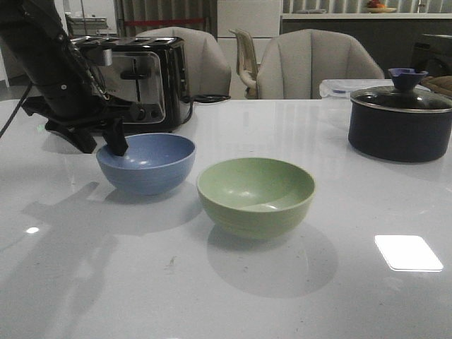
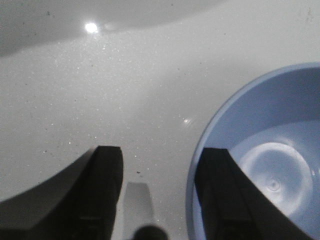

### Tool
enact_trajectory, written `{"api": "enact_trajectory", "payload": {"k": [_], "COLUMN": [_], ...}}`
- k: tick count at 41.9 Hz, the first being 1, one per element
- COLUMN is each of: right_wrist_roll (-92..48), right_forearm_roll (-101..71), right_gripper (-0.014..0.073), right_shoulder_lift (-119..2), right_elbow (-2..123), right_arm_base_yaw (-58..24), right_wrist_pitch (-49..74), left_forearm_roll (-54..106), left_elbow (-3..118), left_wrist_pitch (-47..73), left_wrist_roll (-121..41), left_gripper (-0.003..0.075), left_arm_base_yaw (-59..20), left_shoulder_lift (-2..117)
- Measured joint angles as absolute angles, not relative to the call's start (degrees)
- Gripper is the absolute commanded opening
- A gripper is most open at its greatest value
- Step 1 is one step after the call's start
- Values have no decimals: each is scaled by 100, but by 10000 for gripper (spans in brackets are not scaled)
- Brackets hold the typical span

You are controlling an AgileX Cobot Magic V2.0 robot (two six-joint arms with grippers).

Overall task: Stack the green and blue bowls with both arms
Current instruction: 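Lower the left gripper onto the blue bowl rim and grasp it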

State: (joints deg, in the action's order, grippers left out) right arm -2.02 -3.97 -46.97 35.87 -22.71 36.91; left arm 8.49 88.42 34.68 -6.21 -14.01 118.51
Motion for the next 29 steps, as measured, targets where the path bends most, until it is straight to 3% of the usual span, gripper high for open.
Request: {"api": "enact_trajectory", "payload": {"k": [19, 29], "right_wrist_roll": [-202, -202], "right_forearm_roll": [-397, -397], "right_gripper": [514, 514], "right_shoulder_lift": [-4697, -4697], "right_elbow": [3587, 3587], "right_arm_base_yaw": [-2271, -2271], "right_wrist_pitch": [3691, 3691], "left_forearm_roll": [882, 907], "left_elbow": [8851, 9063], "left_wrist_pitch": [3826, 4213], "left_wrist_roll": [-621, -621], "left_gripper": [98, 102], "left_arm_base_yaw": [-1523, -1523], "left_shoulder_lift": [11851, 11851]}}
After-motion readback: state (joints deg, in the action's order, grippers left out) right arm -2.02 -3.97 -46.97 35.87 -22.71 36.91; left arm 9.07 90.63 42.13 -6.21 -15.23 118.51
